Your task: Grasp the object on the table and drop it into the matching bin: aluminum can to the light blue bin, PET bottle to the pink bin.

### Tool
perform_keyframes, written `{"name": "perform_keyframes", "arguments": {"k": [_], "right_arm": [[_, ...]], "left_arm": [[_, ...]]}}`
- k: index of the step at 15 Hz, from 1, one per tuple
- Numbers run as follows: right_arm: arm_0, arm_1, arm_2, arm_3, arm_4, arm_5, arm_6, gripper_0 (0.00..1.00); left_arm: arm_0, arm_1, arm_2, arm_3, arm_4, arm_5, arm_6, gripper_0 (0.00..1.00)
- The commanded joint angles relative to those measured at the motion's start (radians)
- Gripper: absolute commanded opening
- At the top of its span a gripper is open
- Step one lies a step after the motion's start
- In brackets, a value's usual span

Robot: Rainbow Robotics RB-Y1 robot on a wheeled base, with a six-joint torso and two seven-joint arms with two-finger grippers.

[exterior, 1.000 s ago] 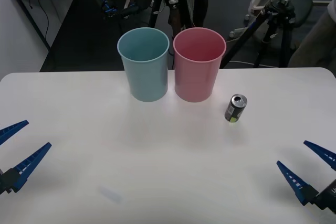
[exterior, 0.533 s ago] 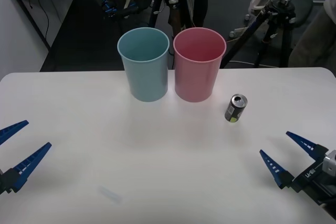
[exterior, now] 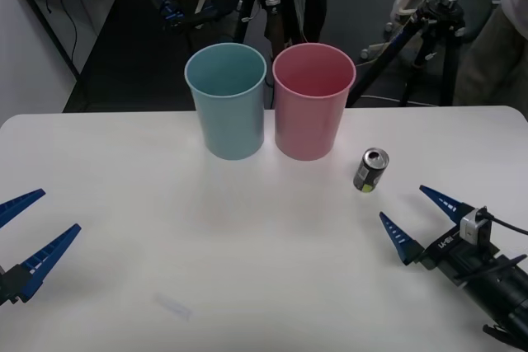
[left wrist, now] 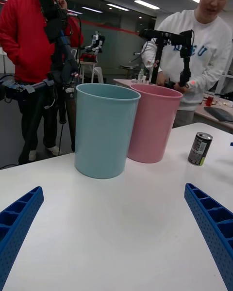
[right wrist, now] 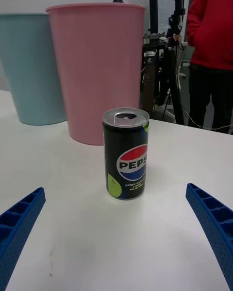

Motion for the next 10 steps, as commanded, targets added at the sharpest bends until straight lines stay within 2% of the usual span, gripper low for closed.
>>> {"name": "perform_keyframes", "arguments": {"k": [1,10], "right_arm": [[-0.027,0.003,0.036,0.012,0.0,0.058,0.02,1.0],[-0.081,0.001,0.145,0.013,-0.057,0.198,0.037,1.0]], "left_arm": [[0.0,0.0,0.0,0.0,0.0,0.0,0.0,1.0],[0.0,0.0,0.0,0.0,0.0,0.0,0.0,1.0]]}}
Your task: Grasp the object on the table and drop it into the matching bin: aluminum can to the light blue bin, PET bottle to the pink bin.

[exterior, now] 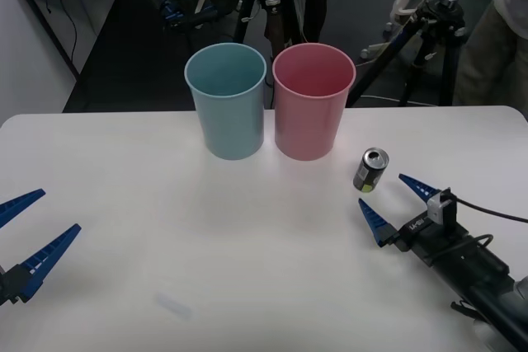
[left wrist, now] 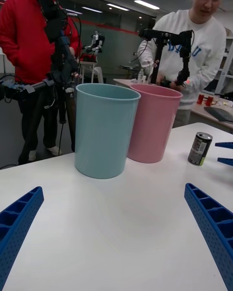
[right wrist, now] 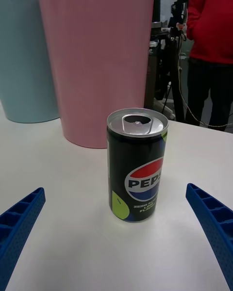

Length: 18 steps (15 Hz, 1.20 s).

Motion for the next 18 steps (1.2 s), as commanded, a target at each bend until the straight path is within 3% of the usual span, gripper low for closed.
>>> {"name": "perform_keyframes", "arguments": {"k": [1,10,12,18], "right_arm": [[-0.016,0.0,0.021,0.0,-0.012,0.037,-0.004,1.0],[-0.077,0.0,0.092,0.006,-0.055,0.173,-0.012,1.0],[-0.139,-0.002,0.095,0.097,-0.067,0.15,-0.003,1.0],[-0.214,0.009,0.113,0.178,-0.098,0.184,0.005,1.0]], "left_arm": [[0.0,0.0,0.0,0.0,0.0,0.0,0.0,1.0],[0.0,0.0,0.0,0.0,0.0,0.0,0.0,1.0],[0.0,0.0,0.0,0.0,0.0,0.0,0.0,1.0],[0.0,0.0,0.0,0.0,0.0,0.0,0.0,1.0]]}}
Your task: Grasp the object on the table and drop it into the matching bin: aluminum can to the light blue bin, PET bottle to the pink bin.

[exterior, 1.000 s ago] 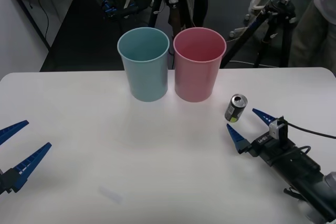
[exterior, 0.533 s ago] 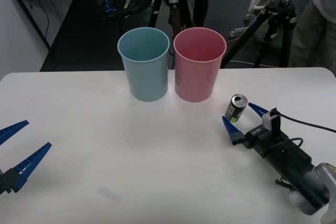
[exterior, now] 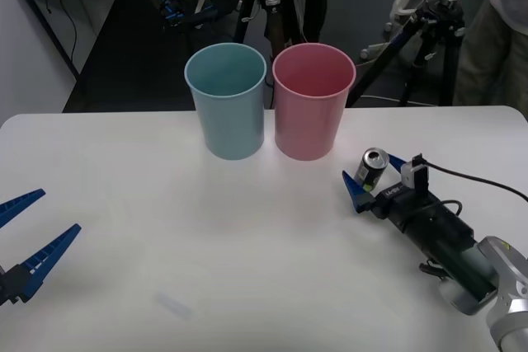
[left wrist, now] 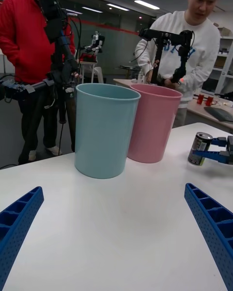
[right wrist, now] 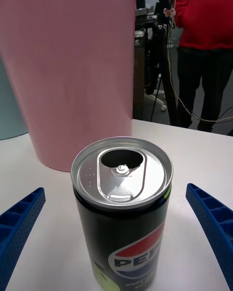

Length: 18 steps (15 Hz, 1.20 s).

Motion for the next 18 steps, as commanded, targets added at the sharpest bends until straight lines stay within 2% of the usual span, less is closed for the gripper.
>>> {"name": "perform_keyframes", "arguments": {"k": [1,6,7,8,9,18], "right_arm": [[-0.03,0.007,0.0,0.04,-0.004,0.001,0.004,1.0],[-0.048,0.016,0.0,0.06,-0.009,0.006,0.007,1.0],[-0.048,0.016,0.0,0.06,-0.009,0.004,0.008,0.74],[-0.048,0.016,0.0,0.06,-0.009,0.004,0.007,0.15],[-0.048,0.016,0.0,0.06,-0.009,0.004,0.004,0.0],[-0.048,0.015,-0.008,0.057,-0.009,-0.009,0.001,0.0]], "left_arm": [[0.0,0.0,0.0,0.0,0.0,0.0,0.0,1.0],[0.0,0.0,0.0,0.0,0.0,0.0,0.0,1.0],[0.0,0.0,0.0,0.0,0.0,0.0,0.0,1.0],[0.0,0.0,0.0,0.0,0.0,0.0,0.0,1.0],[0.0,0.0,0.0,0.0,0.0,0.0,0.0,1.0],[0.0,0.0,0.0,0.0,0.0,0.0,0.0,1.0]]}}
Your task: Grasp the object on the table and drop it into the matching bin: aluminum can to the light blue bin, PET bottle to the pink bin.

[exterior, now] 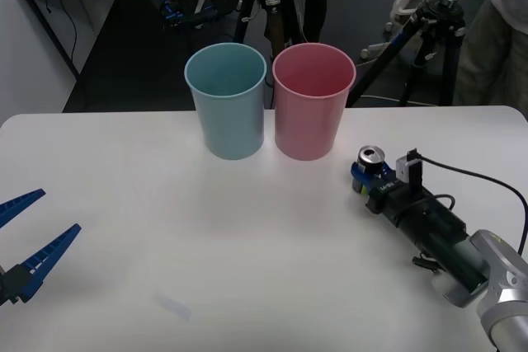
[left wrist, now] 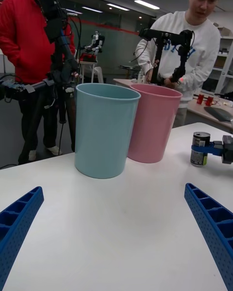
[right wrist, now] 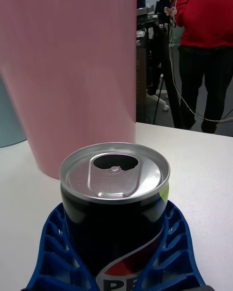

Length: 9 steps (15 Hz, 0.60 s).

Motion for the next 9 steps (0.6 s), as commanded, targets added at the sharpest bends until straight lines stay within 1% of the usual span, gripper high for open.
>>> {"name": "perform_keyframes", "arguments": {"k": [1,3,5,9], "right_arm": [[0.001,-0.001,-0.001,-0.003,0.0,-0.002,-0.002,0.0],[0.009,-0.005,-0.002,-0.019,0.0,-0.014,-0.008,0.0],[0.043,-0.015,-0.002,-0.085,0.0,-0.017,-0.017,0.0],[0.189,-0.047,-0.002,-0.346,0.008,0.02,-0.04,0.0]], "left_arm": [[0.0,0.0,0.0,0.0,0.0,0.0,0.0,1.0],[0.0,0.0,0.0,0.0,0.0,0.0,0.0,1.0],[0.0,0.0,0.0,0.0,0.0,0.0,0.0,1.0],[0.0,0.0,0.0,0.0,0.0,0.0,0.0,1.0]]}}
